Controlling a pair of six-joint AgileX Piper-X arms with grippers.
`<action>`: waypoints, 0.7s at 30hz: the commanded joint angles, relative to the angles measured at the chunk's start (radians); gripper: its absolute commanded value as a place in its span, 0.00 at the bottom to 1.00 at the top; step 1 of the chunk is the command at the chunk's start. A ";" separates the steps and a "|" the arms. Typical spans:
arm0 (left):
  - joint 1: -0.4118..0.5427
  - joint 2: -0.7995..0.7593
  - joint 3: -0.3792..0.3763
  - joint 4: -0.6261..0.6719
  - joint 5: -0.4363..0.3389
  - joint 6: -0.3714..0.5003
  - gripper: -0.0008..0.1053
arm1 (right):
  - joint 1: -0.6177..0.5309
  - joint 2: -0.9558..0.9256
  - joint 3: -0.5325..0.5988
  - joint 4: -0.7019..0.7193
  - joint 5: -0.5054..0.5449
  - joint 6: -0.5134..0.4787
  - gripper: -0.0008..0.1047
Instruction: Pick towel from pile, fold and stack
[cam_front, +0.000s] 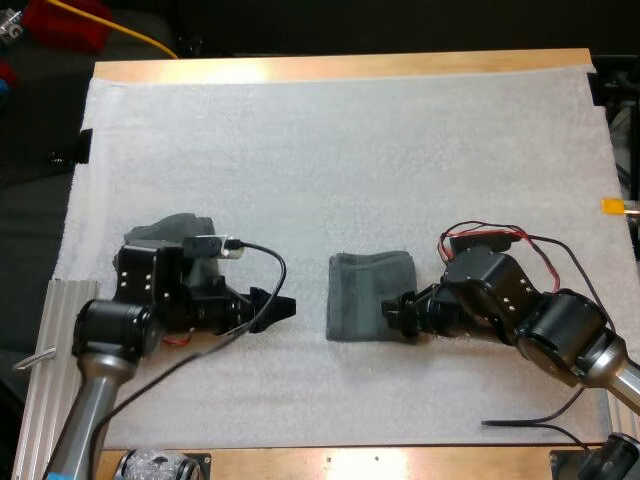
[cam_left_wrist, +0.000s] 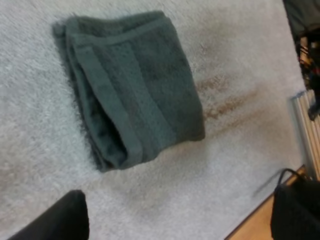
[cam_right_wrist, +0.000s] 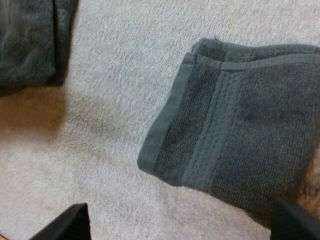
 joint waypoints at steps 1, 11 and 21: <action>-0.006 0.014 0.000 -0.008 0.029 0.013 0.69 | -0.001 -0.005 0.002 0.009 0.004 -0.013 0.67; -0.006 0.129 0.000 -0.035 0.051 0.059 0.68 | -0.001 -0.005 0.002 0.009 0.004 -0.013 0.67; -0.006 0.250 0.000 -0.256 0.132 -0.091 0.68 | -0.001 -0.005 0.002 0.009 0.004 -0.013 0.67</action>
